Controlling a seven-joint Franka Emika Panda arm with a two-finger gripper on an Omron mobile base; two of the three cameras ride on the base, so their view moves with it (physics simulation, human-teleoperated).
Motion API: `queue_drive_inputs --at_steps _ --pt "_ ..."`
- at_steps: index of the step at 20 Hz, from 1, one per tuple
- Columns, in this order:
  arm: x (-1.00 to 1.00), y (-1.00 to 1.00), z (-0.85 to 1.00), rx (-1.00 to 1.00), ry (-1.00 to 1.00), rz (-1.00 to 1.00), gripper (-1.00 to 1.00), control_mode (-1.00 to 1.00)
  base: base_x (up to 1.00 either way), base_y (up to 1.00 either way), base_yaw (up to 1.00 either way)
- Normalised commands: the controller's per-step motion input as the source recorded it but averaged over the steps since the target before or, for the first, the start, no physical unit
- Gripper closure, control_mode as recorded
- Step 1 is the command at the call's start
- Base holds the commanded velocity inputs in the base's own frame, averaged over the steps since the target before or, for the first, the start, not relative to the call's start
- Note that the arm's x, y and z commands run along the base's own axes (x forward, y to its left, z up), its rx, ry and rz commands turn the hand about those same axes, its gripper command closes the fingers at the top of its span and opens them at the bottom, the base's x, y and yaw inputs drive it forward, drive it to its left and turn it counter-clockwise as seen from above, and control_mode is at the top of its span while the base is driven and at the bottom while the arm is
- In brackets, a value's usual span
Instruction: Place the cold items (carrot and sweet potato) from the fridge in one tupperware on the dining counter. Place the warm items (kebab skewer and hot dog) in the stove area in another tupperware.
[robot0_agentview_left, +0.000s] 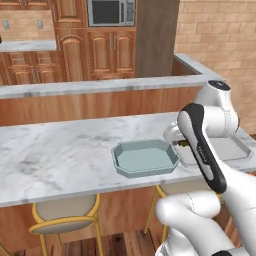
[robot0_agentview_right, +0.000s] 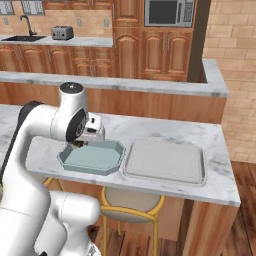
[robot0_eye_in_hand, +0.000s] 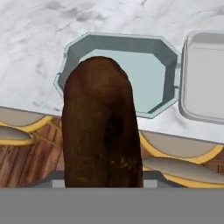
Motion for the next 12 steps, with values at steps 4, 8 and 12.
queue_drive_inputs --at_steps 4,8,12 --pt "0.67 0.0 -0.74 -0.05 0.09 0.52 1.0 -1.0 0.0 0.0 0.0" --pt "0.54 0.0 -0.69 -0.05 0.01 0.62 1.0 -1.0 0.0 0.0 0.0" --pt "0.39 0.0 -0.56 -0.1 0.06 0.66 1.0 -1.0 0.0 0.0 0.0"
